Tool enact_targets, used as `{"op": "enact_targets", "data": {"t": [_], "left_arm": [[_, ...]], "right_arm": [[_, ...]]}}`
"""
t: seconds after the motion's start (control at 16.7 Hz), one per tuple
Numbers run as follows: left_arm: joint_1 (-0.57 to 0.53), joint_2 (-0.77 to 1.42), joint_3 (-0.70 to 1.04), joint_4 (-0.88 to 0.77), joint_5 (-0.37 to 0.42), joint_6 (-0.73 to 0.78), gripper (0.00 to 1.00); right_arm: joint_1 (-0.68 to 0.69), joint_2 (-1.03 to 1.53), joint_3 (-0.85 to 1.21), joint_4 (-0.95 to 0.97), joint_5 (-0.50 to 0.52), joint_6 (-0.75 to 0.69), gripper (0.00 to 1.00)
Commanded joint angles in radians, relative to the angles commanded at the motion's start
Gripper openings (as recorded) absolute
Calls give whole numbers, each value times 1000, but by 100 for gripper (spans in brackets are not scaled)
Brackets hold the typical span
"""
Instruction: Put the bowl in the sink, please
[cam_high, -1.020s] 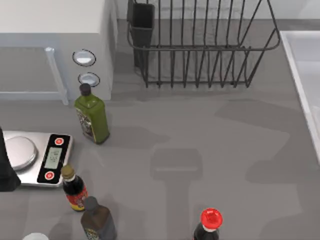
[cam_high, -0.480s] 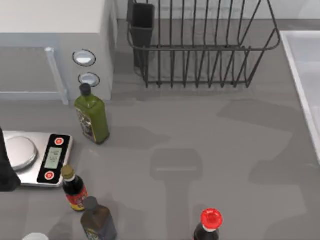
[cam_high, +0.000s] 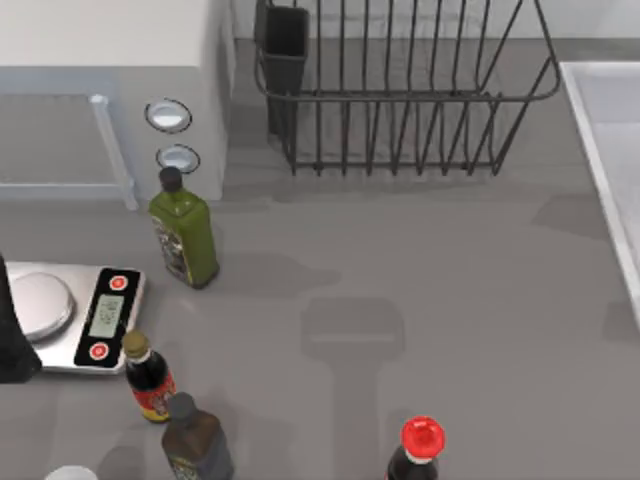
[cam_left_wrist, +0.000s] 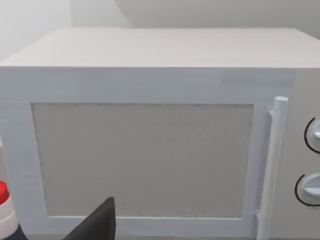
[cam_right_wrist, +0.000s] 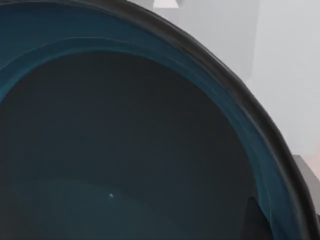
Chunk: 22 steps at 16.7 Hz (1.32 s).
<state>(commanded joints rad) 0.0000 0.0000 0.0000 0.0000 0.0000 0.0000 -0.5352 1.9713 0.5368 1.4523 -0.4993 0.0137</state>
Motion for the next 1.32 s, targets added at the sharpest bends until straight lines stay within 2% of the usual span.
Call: {"op": "enact_targets", "data": {"t": [0.3,0.66,1.32], "left_arm": [[0,0,0,0,0,0,100],[0,0,0,0,0,0,100],[0,0,0,0,0,0,100]], "right_arm": [[6,218,-42,254,6,0,0],[7,245,-47,282,7,1,0],[7,245,-47,282,7,1,83]]}}
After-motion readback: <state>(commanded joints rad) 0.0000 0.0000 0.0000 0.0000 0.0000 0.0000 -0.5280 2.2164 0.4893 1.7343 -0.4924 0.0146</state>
